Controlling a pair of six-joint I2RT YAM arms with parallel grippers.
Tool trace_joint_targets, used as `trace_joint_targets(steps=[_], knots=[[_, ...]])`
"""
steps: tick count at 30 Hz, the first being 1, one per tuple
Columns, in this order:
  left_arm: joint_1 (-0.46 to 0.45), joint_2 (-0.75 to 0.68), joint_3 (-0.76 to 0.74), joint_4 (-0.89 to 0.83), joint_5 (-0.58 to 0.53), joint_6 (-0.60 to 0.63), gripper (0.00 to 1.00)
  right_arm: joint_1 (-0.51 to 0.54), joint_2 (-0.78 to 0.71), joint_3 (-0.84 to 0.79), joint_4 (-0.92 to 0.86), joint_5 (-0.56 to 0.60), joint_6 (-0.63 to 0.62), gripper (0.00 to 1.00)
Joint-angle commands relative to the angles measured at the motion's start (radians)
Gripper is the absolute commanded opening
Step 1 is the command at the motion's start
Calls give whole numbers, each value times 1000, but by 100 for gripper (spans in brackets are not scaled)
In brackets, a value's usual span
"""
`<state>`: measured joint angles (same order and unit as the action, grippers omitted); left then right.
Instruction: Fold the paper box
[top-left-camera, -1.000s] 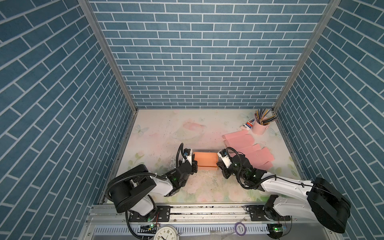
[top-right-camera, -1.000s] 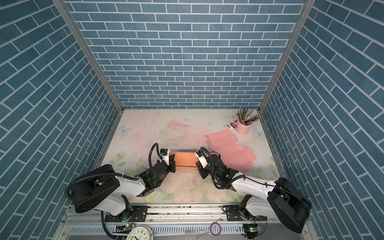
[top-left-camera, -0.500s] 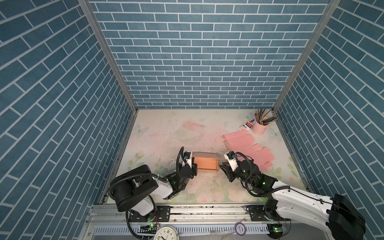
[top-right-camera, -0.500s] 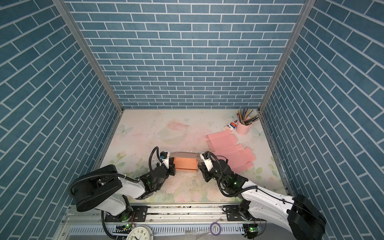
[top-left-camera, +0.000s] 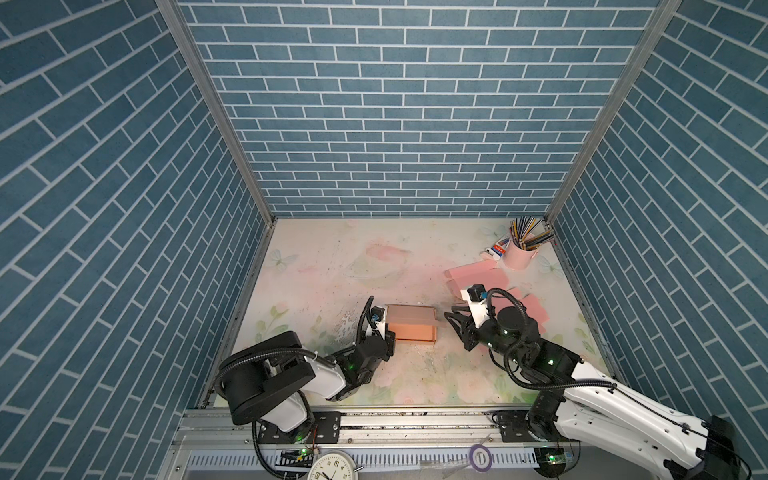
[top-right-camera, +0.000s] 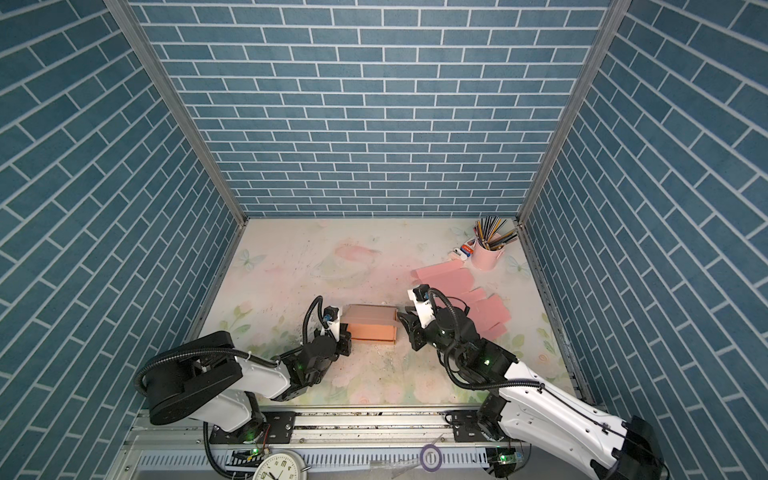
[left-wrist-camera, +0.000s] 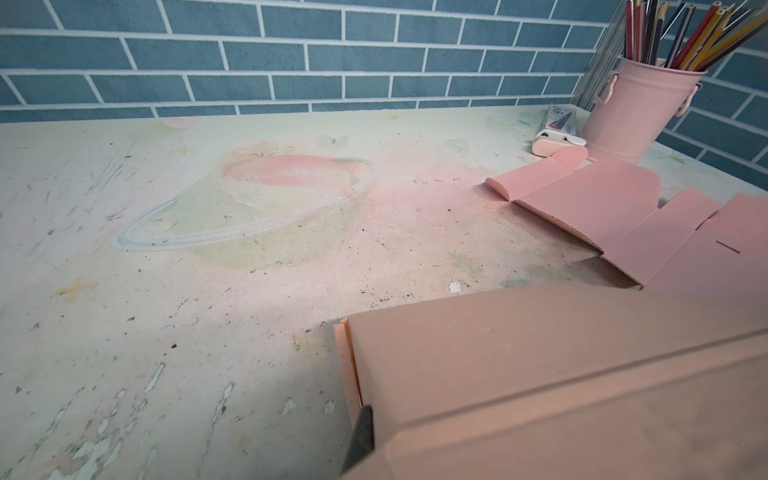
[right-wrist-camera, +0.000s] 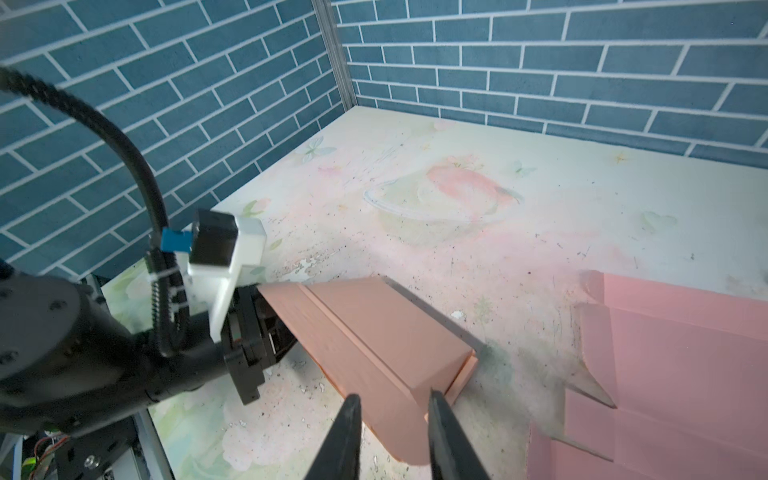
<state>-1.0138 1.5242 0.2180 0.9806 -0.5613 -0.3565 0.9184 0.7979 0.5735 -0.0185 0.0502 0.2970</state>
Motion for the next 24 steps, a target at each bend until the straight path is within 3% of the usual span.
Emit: trace_joint_targets(steps=[1, 11, 24], knots=[[-18, 13, 4, -71, 1, -1, 6, 4, 57, 60, -43, 39, 38, 31], [-25, -52, 15, -135, 24, -13, 12, 4, 346, 170, -26, 26, 28, 30], [-27, -221, 8, -342, 139, -64, 37, 4, 490, 144, 6, 30, 64, 29]])
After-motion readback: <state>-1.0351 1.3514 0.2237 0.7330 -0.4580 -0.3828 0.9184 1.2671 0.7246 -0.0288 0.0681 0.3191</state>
